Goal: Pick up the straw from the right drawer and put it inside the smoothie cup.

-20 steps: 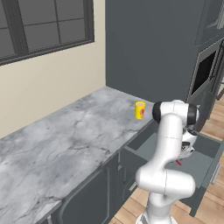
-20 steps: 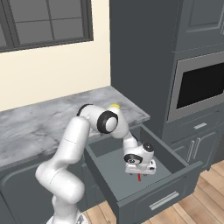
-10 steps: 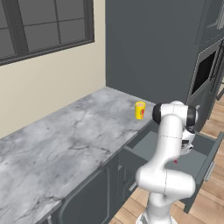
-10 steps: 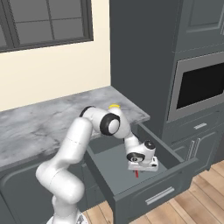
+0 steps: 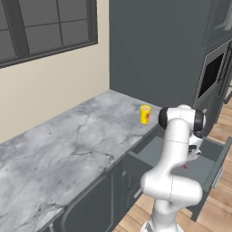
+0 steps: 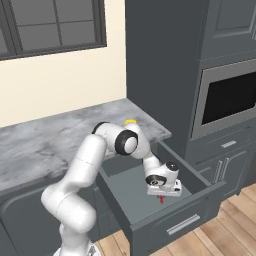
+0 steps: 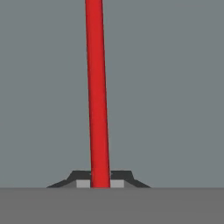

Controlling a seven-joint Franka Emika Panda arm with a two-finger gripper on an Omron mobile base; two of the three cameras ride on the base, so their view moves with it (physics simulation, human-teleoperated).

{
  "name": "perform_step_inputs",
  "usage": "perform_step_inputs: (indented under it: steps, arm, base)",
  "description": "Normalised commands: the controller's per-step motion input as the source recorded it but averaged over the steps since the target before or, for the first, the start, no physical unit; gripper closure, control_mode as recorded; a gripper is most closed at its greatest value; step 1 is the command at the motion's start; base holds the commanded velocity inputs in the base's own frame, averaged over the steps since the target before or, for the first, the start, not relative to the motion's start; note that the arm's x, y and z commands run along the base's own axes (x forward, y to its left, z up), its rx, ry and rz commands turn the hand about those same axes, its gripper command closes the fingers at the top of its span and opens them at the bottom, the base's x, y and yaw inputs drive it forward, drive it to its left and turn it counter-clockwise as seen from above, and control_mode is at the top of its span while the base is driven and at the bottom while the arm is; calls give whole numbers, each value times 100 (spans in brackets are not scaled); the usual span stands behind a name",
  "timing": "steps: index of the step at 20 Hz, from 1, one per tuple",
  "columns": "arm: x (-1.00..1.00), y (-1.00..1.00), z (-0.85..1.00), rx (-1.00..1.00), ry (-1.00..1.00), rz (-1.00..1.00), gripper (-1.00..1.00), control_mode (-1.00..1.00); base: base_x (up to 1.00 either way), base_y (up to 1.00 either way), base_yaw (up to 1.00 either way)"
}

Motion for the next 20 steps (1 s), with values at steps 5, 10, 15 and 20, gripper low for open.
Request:
perform_step_inputs:
  steps: [5,10,15,20]
  arm:
    - [-16,-27,-19,0,0,0,100,-100]
    - [-16,-6,15,0,0,0,100,-100]
    - [-29,0,65,0,-2,2,100,-100]
    - [-40,0,77,0,-3,6,100,-100]
  base:
    - [0,0,0]
    - [0,0,0]
    - [0,0,0]
    - [0,0,0]
